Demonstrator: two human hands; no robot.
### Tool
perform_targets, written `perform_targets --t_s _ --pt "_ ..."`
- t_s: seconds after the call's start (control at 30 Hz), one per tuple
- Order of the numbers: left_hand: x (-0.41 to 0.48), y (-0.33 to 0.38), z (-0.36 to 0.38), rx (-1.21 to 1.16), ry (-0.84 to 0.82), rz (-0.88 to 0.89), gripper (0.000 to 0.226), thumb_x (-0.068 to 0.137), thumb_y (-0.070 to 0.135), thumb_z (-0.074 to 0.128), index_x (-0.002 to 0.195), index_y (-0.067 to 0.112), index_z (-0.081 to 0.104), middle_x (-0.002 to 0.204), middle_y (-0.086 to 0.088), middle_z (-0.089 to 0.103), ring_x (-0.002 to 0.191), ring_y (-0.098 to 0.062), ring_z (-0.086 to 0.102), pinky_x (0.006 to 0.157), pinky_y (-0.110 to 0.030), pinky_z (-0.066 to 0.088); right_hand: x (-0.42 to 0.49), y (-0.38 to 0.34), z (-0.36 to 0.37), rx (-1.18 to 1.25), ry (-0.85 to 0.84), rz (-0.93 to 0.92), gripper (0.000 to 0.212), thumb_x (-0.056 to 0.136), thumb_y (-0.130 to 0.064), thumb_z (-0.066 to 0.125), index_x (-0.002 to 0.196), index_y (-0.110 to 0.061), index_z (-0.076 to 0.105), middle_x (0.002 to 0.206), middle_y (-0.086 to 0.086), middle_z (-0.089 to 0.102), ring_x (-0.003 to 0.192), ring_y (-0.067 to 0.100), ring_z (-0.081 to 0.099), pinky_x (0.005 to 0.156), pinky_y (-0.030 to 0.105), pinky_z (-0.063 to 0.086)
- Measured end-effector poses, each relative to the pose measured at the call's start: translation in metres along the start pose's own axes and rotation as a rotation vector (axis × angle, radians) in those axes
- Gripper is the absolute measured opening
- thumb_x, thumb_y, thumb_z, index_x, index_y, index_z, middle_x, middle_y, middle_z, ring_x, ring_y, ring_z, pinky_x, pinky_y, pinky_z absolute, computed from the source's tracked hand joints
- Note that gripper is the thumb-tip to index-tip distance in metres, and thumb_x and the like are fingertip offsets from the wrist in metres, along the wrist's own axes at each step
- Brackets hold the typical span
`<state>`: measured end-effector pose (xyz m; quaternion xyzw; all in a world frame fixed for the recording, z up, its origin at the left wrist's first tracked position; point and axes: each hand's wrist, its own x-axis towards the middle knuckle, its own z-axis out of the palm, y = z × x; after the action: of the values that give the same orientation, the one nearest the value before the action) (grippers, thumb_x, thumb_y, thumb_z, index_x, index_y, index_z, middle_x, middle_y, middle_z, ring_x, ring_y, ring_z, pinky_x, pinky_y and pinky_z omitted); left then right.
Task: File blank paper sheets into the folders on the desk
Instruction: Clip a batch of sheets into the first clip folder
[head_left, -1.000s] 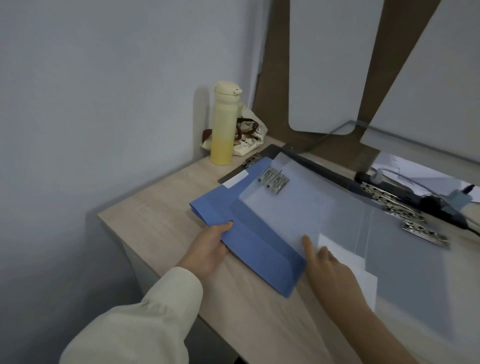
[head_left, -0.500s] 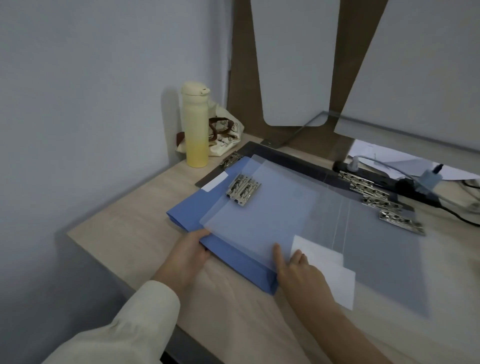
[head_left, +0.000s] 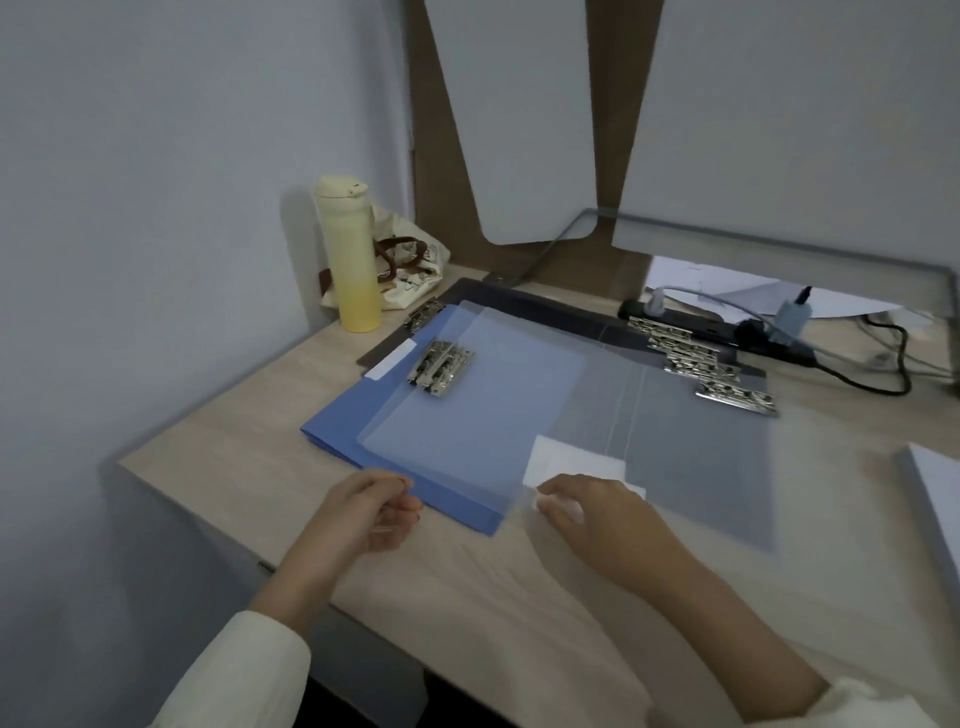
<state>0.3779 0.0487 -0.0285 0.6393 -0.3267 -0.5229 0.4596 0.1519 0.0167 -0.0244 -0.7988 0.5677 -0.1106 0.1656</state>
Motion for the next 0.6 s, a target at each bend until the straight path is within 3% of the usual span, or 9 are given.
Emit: perform_targets --t_s 0.17,0.37,0.47,0.6 --pt "-0.015 0.018 0.080 0.016 -0.210 0.131 0.018 0.095 0.007 0.045 0.089 0.011 0.062 0.066 0.004 0.070 0.056 -0.001 0.065 0.051 -0.015 0.051 -0.040 0.055 -0.043 0.094 -0.066 0.128 0.029 0.095 -0.032 0.044 0.118 -0.026 0.060 0.120 -0.005 0.064 0.112 0.012 0.056 0.093 0.025 0.041" --pt "-0.032 0.019 0.201 0.062 -0.571 0.158 0.021 0.095 0.005 0.043 0.094 0.013 0.062 0.093 -0.001 0.067 0.087 -0.010 0.064 0.072 -0.019 0.053 -0.101 0.135 -0.093 0.124 0.188 0.384 0.024 0.095 -0.028 0.047 0.113 -0.028 0.062 0.108 -0.009 0.065 0.089 0.004 0.055 0.071 0.012 0.038" --pt "-0.041 0.006 0.258 0.135 -0.706 0.145 0.021 0.093 0.006 0.046 0.092 0.020 0.062 0.096 0.004 0.064 0.093 -0.008 0.060 0.079 -0.020 0.049 -0.130 0.168 -0.101 0.082 0.302 0.572 0.023 0.094 -0.028 0.046 0.110 -0.029 0.062 0.114 -0.004 0.065 0.102 0.013 0.059 0.080 0.024 0.043" --pt "-0.052 -0.013 0.316 0.250 -0.828 0.141 0.030 0.093 0.012 0.047 0.121 0.016 0.058 0.113 0.004 0.059 0.104 -0.008 0.055 0.101 -0.029 0.044 -0.154 0.193 -0.097 -0.125 0.415 0.713 0.030 0.094 -0.032 0.046 0.119 -0.022 0.059 0.125 -0.002 0.059 0.107 0.020 0.057 0.080 0.030 0.043"
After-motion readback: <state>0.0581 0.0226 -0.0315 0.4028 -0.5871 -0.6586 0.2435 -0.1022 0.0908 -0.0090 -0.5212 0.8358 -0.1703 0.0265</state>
